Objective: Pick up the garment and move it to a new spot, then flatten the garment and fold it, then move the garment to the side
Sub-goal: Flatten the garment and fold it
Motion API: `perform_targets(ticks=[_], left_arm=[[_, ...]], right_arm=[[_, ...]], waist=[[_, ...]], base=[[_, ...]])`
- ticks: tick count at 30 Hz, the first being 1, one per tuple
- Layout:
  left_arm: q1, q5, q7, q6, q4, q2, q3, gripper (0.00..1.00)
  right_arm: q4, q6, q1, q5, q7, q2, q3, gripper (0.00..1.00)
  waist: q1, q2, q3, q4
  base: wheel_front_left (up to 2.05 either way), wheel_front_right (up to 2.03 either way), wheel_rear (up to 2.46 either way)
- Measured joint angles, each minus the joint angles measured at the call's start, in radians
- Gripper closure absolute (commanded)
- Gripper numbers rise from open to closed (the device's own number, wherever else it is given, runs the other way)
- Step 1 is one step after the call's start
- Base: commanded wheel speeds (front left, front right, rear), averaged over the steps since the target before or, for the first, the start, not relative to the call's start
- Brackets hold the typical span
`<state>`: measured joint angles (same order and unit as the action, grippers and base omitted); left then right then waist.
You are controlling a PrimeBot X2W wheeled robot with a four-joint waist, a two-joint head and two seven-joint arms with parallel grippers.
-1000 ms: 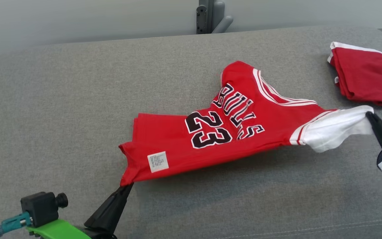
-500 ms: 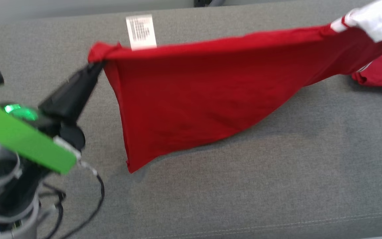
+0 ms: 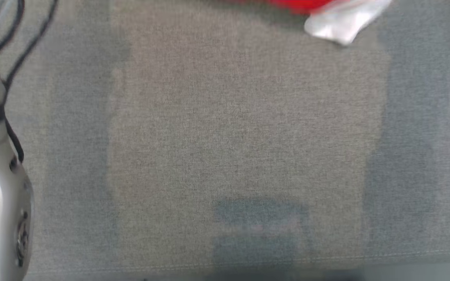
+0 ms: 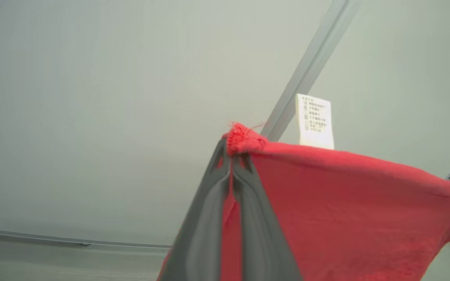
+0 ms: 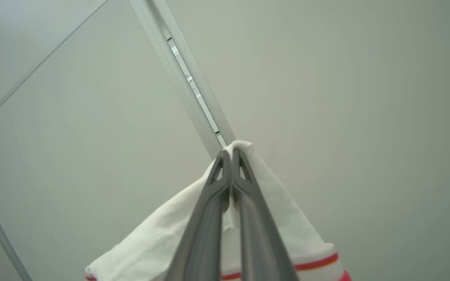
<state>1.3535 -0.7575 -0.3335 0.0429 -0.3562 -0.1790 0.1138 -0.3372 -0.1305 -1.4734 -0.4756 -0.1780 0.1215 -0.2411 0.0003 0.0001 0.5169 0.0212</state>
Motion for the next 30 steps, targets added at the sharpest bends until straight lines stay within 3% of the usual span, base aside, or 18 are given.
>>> perform_targets(ticks=[3,9,14,22,30], left_arm=[[0.104,0.030,0.186,-0.042,-0.114,0.025,-0.018,1.00],[0.125,0.058,0.405,-0.145,-0.273,0.031,-0.005,1.00],[-0.091,0.045,0.501,-0.170,-0.305,-0.008,0.069,1.00],[-0.624,-0.104,0.563,-0.173,-0.181,-0.097,0.168,1.00],[-0.946,-0.107,0.590,-0.166,-0.115,-0.101,0.166,1.00]], right_arm=[[-0.091,0.000,-0.094,-0.003,0.105,-0.003,0.023,1.00],[-0.139,0.000,-0.101,-0.105,0.184,0.068,0.135,1.00],[-0.051,0.000,0.235,-0.248,0.191,0.137,0.267,1.00],[0.123,0.000,0.857,-0.404,0.262,0.199,0.316,1.00],[0.133,-0.001,1.158,-0.395,0.309,0.203,0.351,1.00]], waist=[[0.0000,0.0000,0.048,0.008],[0.0000,0.0000,0.116,0.026],[0.0000,0.0000,0.121,0.033],[-0.0004,0.0000,0.029,0.033],[-0.0004,0.0000,-0.107,0.016]], base=[[0.00,0.00,0.00],[0.00,0.00,0.00],[0.00,0.00,0.00],[0.00,0.00,0.00],[0.00,0.00,0.00]])
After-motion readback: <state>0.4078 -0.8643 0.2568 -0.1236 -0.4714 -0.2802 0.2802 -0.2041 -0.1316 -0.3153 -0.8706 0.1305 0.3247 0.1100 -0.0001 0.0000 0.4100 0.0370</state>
